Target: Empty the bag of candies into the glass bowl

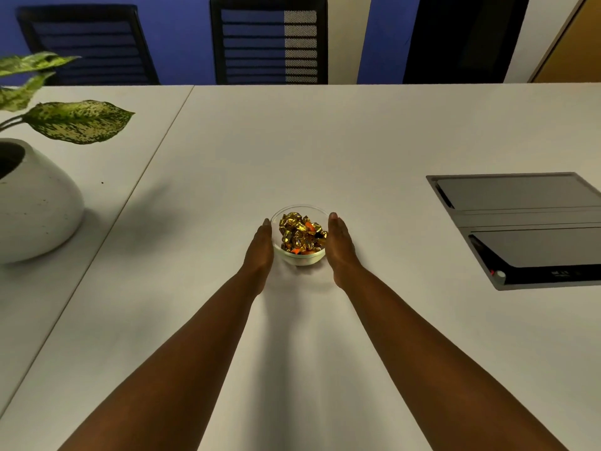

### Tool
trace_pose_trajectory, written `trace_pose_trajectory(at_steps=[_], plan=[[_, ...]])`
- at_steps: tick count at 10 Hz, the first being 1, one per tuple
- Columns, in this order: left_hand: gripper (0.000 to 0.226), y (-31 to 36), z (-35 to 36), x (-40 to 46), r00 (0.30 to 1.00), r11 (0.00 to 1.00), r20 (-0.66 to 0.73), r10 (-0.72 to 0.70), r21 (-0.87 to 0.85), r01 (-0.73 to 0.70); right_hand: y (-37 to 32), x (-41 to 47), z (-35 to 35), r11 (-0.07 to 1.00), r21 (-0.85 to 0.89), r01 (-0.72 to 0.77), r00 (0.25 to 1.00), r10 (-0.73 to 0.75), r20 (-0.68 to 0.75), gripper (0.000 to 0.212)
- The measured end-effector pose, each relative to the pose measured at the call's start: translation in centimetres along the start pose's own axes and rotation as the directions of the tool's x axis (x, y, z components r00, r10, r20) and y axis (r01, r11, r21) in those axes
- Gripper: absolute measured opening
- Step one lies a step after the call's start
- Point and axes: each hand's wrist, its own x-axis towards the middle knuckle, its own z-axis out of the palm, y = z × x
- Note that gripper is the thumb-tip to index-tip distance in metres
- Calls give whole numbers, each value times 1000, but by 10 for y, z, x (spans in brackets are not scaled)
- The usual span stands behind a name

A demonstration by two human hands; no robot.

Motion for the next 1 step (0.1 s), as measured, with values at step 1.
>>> trace_pose_trajectory(at_steps=[1], plan=[[56, 5, -9, -7, 987, 968, -124, 100, 243, -67, -12, -9, -7, 993, -119, 8, 999, -11, -32, 60]])
